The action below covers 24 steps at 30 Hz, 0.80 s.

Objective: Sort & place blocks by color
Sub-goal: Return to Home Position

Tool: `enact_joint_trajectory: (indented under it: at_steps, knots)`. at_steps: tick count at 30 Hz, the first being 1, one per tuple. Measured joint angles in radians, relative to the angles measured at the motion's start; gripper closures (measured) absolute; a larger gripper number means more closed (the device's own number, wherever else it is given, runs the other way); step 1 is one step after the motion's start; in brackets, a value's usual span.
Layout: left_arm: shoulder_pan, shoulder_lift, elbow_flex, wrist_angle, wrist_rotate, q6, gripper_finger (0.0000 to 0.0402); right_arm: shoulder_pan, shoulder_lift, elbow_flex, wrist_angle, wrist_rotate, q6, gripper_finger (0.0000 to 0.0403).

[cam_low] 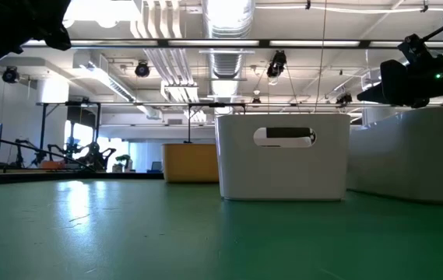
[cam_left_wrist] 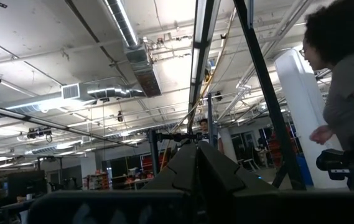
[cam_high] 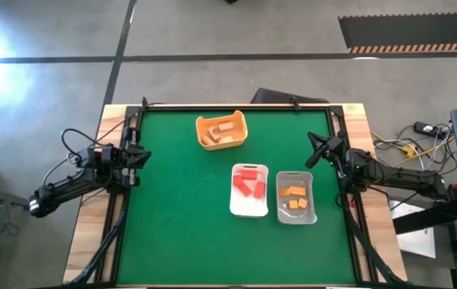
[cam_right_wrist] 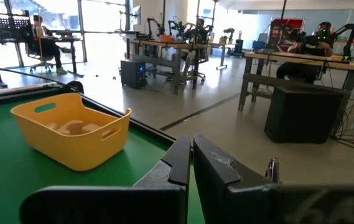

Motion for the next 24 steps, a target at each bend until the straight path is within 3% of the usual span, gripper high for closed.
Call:
enact_joint_trajectory:
  at_steps: [24]
  knots:
    - [-0.001,0.001,0.000,0.000,-0.014,0.005,0.0402,0.000,0.000,0.000,0.000,0.000,0.000,0.0394]
